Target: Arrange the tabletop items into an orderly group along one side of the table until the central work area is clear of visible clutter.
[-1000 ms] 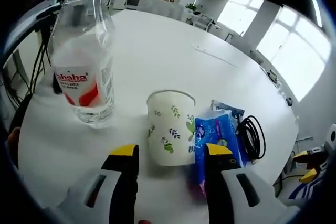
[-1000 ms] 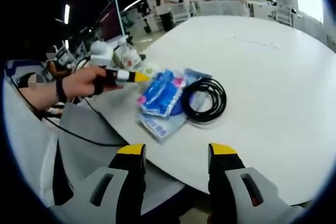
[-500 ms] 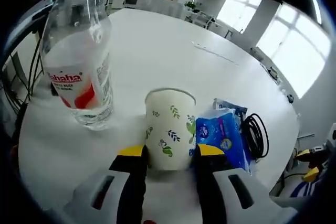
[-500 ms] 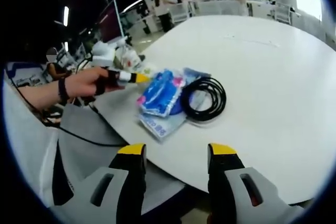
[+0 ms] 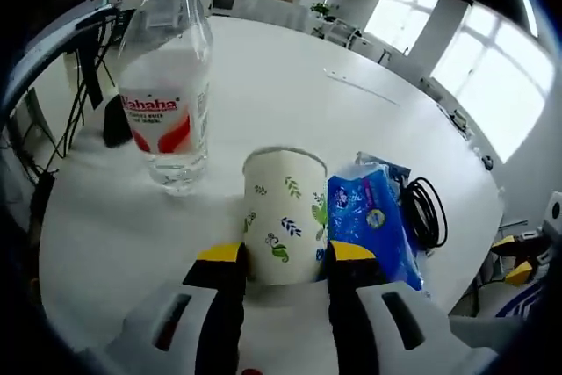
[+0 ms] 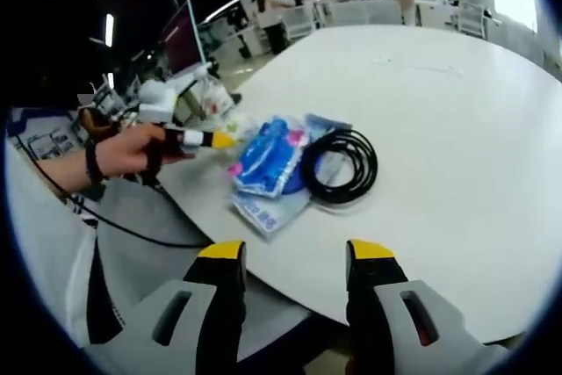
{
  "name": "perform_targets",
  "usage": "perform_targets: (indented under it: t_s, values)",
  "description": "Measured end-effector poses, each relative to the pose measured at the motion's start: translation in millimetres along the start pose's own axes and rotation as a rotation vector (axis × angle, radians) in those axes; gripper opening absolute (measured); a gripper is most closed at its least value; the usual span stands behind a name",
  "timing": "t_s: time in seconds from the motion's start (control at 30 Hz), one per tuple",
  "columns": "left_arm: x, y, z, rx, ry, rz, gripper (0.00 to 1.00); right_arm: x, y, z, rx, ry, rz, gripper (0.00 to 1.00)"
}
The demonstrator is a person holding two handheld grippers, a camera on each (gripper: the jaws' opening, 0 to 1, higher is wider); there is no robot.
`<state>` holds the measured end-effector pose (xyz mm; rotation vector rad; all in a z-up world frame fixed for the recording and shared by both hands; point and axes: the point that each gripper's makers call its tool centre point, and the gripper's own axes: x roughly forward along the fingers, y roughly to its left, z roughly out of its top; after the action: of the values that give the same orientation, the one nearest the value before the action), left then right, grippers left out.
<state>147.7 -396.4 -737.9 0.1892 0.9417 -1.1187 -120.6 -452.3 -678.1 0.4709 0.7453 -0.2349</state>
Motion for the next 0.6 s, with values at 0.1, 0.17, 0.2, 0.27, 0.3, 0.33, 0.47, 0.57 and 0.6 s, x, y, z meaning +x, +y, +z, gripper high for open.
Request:
perform_targets:
  t_s: [0.1,0.17,0.2,0.27,0.3,0.33,0.47,0.57,0.6]
  values:
    - [-7.0,2.9,-3.3,0.000,-0.005,0.013,0.35,0.7,0.5,0.1,0.002,0.001,0.002,0.44]
    - [-10.5,4.0,-5.2,-0.007,-0.009,0.016,0.35,1.7,0.8,0.2,0.003,0.001,0.006,0.44]
    - [-12.3,4.2,-6.1,-0.010,-0.011,0.017,0.35,2.2,0.9,0.1,0.003,0.002,0.007,0.44]
    - [-16.6,3.9,-9.1,-0.012,-0.011,0.021,0.35,2.4,1.7,0.4,0.002,0.003,0.009,0.44]
    - [-19.1,3.7,-10.8,-0.008,-0.009,0.023,0.35,2.9,1.6,0.7,0.002,0.003,0.010,0.44]
    - [-21.1,3.5,-11.8,-0.004,-0.011,0.025,0.35,3.3,1.6,0.8,0.003,0.003,0.011,0.44]
    - [-29.3,5.4,-16.5,0.004,-0.011,0.036,0.35,4.9,1.9,2.3,0.001,0.004,0.016,0.44]
    - [-33.1,10.7,-22.4,0.063,0.015,0.066,0.35,6.0,2.3,3.1,-0.003,0.006,0.020,0.44]
    - [-33.9,15.1,-23.5,0.101,0.026,0.084,0.35,6.3,2.7,3.5,-0.004,0.006,0.022,0.44]
